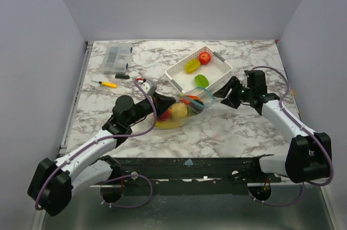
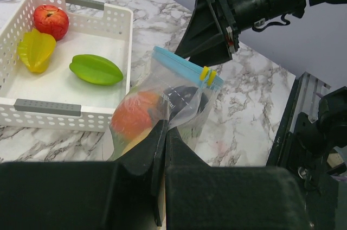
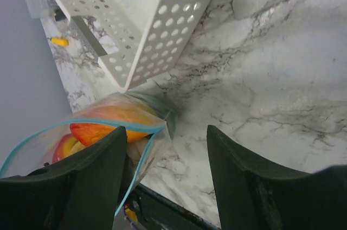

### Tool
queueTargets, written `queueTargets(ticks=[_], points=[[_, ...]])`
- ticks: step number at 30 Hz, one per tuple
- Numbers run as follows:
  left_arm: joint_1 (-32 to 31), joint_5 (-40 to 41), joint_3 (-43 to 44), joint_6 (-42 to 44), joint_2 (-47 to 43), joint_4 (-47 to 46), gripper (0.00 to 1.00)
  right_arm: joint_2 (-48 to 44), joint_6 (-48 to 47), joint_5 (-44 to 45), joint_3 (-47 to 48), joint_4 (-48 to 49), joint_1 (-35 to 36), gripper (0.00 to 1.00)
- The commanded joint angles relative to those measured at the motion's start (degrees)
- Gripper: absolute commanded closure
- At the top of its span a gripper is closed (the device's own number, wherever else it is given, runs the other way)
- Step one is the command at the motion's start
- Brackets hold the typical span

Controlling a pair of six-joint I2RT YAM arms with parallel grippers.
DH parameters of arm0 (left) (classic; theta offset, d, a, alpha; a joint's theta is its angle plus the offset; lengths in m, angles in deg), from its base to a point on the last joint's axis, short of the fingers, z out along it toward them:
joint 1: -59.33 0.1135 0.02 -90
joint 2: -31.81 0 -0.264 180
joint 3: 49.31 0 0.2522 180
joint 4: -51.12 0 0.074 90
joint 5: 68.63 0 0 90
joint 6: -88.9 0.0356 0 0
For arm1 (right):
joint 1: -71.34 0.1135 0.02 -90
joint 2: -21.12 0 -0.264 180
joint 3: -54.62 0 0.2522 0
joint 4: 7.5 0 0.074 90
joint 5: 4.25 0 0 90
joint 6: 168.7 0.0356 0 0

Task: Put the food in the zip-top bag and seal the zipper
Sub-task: Adjust the zipper food storage bag at the center of the board.

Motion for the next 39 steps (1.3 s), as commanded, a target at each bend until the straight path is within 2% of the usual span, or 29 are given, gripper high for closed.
queueTargets(ticks=[1,7,14,21,22,23,25,28,31,34,36,39], points=[[0.4,-2.2,-0.1,-1.2,0.4,-3.2,1.00,-0.3,4.2,-6.3,-4.2,5.2,0.1,0.37],[0.7,-3.2,0.6,-1.8,1.5,-3.1,1.00,1.0,7.8,-9.8,-8.7,14.0,0.2,0.38],[0.8,-3.4,0.8,-2.2,1.9,-3.6,1.00,4.8,11.3,-10.3,-8.0,20.7,2.8,0.47],[0.9,-3.2,0.5,-2.5,1.7,-3.6,1.00,4.1,11.4,-4.9,-6.3,19.4,3.4,0.68],[0.9,-3.1,0.4,-2.6,1.7,-3.6,1.00,3.9,11.3,-4.9,-6.1,19.5,3.5,0.74],[0.9,-2.9,0.4,-2.8,1.8,-3.5,1.00,3.8,10.9,-4.9,-5.4,19.3,3.5,0.86],[1.0,-0.9,0.3,-3.8,1.1,-3.2,1.00,2.7,9.0,-3.9,-3.3,17.3,3.8,0.99],[1.1,3.5,-1.3,-6.8,-1.7,-6.1,1.00,-1.1,4.7,-0.5,2.7,9.8,5.0,1.00],[1.0,7.6,-3.5,-11.0,-4.1,-9.4,1.00,-5.5,0.8,7.2,10.7,0.4,9.5,1.00],[1.0,9.9,-7.9,-15.3,-3.6,-15.7,1.00,-7.8,1.4,12.4,14.8,-4.1,14.3,1.00],[1.1,11.9,-10.4,-17.6,-1.7,-19.1,1.00,-9.2,3.3,13.9,11.7,-2.6,15.2,1.00],[1.4,15.2,-13.5,-21.1,2.1,-24.3,1.00,-10.5,3.9,18.3,2.5,4.6,15.2,1.00]])
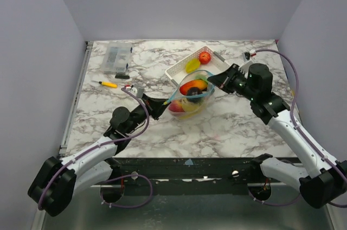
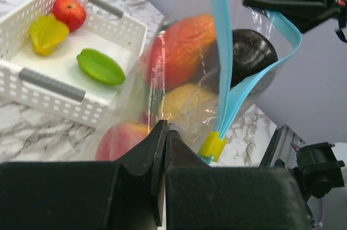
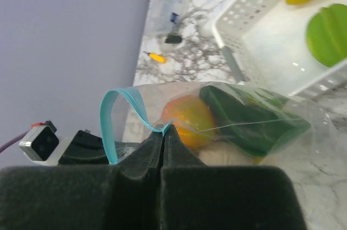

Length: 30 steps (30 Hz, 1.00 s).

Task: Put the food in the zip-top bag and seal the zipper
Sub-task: Adjust the zipper food storage bag at the center of the board.

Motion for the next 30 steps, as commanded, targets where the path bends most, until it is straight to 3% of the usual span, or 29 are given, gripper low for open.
queueTargets(ticks=[1,7,12,16,23,27,30], points=[[1.2,7.8,-4.9,-9.4,5.4,-11.1,1.00,0.6,-0.1,10.6,-10.8,1.7,-0.2,1.00],[2.8,1.9,-4.6,-11.5,6.9,-14.5,1.00,1.3,-3.5,11.4,-3.9,-2.7,-0.2,1.00],[2.9,-4.8,1.4,-13.6,0.3,-7.6,1.00,-1.1,-1.3,8.0,4.5,-8.5,0.0,1.00],[2.9,-1.5,3.8,-11.3,-2.5,2.9,1.00,-4.0,2.4,8.4,1.5,-7.4,0.0,1.00],[3.9,0.2,-0.5,-8.8,7.2,-1.4,1.00,-0.9,-0.2,16.8,-8.7,-2.2,0.0,1.00],[5.0,-3.2,1.2,-10.1,6.7,-1.8,1.00,1.5,-4.3,12.0,-0.6,-5.7,0.4,1.00],[4.9,-3.4,5.1,-9.2,1.2,4.4,1.00,-0.1,-4.4,11.8,5.8,-9.5,2.0,1.00]])
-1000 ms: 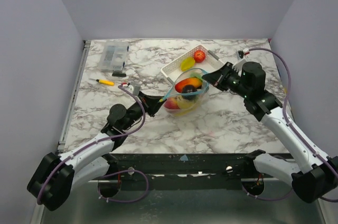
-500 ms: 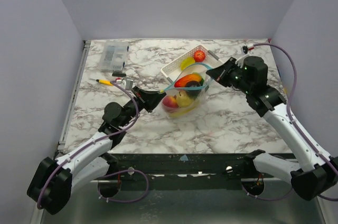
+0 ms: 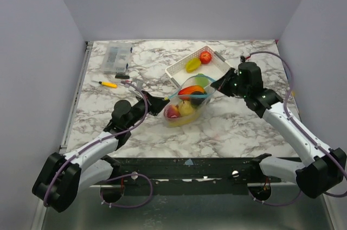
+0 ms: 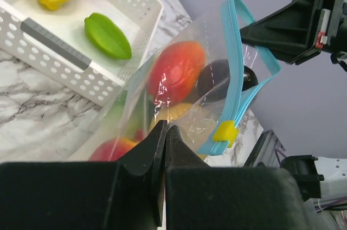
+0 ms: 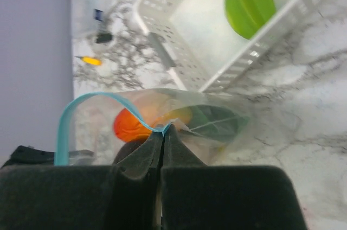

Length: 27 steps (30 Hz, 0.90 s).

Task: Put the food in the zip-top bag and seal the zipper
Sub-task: Adjust the zipper food storage bag at the center of the board.

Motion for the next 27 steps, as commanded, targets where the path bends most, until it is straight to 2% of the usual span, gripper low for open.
queueTargets(ticks=[1,4,7,12,15,21,24,27], points=[[0.5,-1.6,5.4,1.2,-8.7,4.4,1.00,-4.0,-2.2,-0.2,10.9,-2.4,1.8,1.00],[0.5,-1.6,5.9,0.5,-10.5,5.4,1.00,-5.7,0.7,-0.9,10.8,-3.6,1.8,1.00],[0.5,-1.5,4.9,1.6,-8.6,5.5,1.00,-6.9,2.8,-0.6,5.3,-0.3,1.8,1.00],[0.6,-0.7,0.7,2.2,-1.6,-2.8,1.00,-5.8,1.9,6.3,-5.7,6.3,1.8,1.00],[1.0,-3.6,1.0,2.4,1.3,-5.1,1.00,-3.5,1.0,4.3,-3.1,4.0,1.8,1.00],[1.0,-5.7,-2.3,2.9,-1.7,-15.0,1.00,-2.8,1.1,4.6,4.4,-3.2,1.8,1.00],[1.0,-7.1,-2.7,4.2,-2.4,-16.7,1.00,-1.3,1.5,2.7,6.7,-5.1,1.8,1.00],[1.0,-8.5,-2.0,4.6,-1.5,-16.7,0.87,-0.9,3.0,0.2,7.1,-4.9,1.8,1.00]])
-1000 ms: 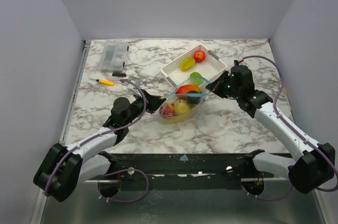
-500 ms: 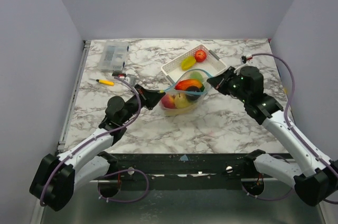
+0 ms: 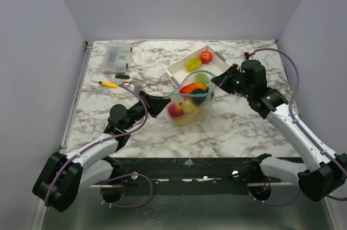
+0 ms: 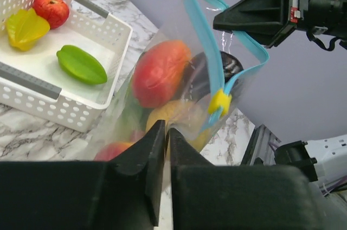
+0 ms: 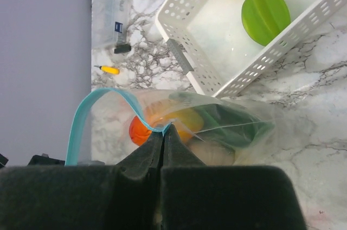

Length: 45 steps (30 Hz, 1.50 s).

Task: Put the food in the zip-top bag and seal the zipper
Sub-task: Adjust the zipper food storage bag at the center of the board, then zip the zipper food storage bag at the center of the board.

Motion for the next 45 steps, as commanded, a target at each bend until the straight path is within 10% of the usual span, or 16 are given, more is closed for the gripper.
queueTargets(ticks=[1,12,17,23,28,38,45], points=[[0.3,-3.9,0.2,1.9,0.5,-6.6,0.82,1.1,1.7,-2.3,1.6,-2.4,0.1,1.00],[0.2,-6.8,1.2,0.4,8.1,-15.0,0.65,1.6,2.8,-3.0,1.5,-1.7,0.1,1.00],[0.2,-7.4,1.6,-0.8,9.0,-16.9,0.94,2.5,-6.4,-5.6,3.5,-1.4,0.1,0.98],[0.2,-8.6,0.7,-2.1,8.4,-18.4,1.00,9.2,-31.6,2.4,16.3,-10.1,0.1,0.43],[0.2,-8.7,1.1,-3.3,8.2,-16.7,1.00,8.1,-42.7,-8.4,20.8,-5.3,0.2,0.31],[0.2,-10.5,1.9,-3.4,7.3,-15.1,1.00,7.7,-73.4,-57.6,17.5,-0.6,2.6,0.14],[0.2,-10.5,1.4,-2.4,5.9,-14.0,1.00,18.6,-88.9,-54.1,30.3,-21.1,11.4,0.17]])
